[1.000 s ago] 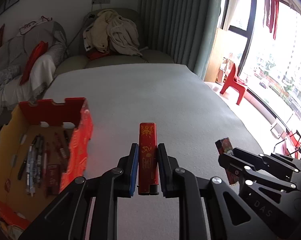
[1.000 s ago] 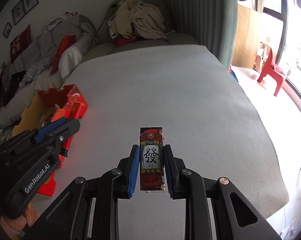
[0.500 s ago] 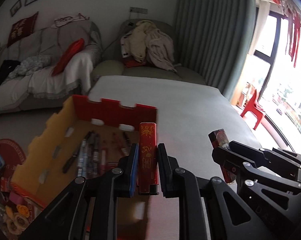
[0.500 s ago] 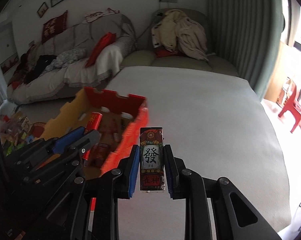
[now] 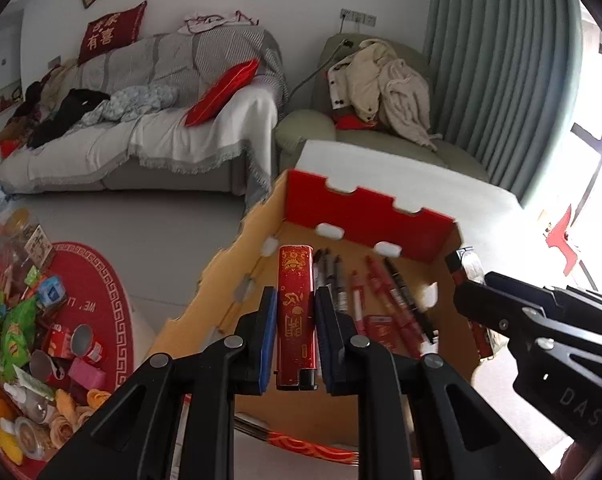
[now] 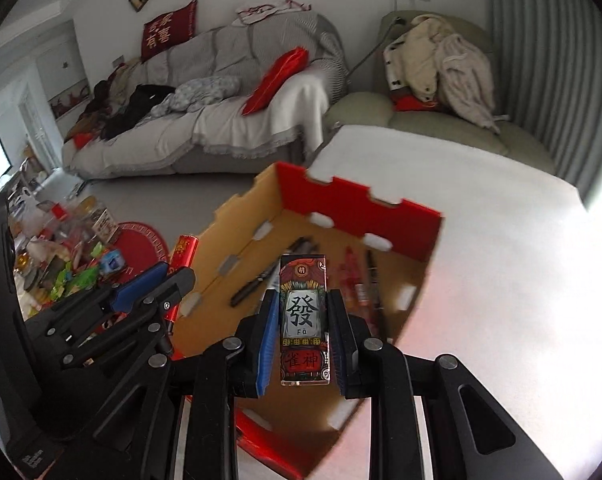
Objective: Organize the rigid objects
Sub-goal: 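Carry the red lighter and mahjong-print box over the cardboard box, then open both tools to drop the lighter and small box into the box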
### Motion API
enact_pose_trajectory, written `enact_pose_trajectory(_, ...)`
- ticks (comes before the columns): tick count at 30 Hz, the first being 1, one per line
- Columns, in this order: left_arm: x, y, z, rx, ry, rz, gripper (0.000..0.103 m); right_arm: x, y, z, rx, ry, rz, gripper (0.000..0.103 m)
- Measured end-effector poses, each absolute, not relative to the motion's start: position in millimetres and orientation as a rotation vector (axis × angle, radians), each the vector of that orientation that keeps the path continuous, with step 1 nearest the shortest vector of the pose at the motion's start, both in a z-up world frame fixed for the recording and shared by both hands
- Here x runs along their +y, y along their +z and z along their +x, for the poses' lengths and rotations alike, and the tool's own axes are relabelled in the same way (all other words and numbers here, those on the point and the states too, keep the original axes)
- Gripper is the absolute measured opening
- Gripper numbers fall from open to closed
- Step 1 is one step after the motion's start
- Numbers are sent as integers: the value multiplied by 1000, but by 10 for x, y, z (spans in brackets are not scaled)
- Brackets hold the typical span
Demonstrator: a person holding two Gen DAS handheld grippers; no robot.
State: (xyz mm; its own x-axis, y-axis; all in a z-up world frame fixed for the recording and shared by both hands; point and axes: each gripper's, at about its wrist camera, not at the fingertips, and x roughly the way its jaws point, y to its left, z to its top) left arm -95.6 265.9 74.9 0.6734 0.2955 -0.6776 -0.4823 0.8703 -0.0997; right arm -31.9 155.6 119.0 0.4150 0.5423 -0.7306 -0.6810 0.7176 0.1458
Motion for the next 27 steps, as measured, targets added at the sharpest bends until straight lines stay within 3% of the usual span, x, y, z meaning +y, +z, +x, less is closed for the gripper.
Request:
enact_pose_trajectory(24, 2701, 212, -374, 879, 396, -264, 21, 1730, 616, 201, 1046, 741, -190, 25)
enact_pose_trajectory(26, 2701, 176, -347, 900, 400, -261, 27, 1745, 555, 218, 1069, 736, -206, 26)
enact_pose_trajectory(27, 2699, 163, -341, 906, 406, -258, 38, 1738, 538, 222, 1075, 724, -212, 26)
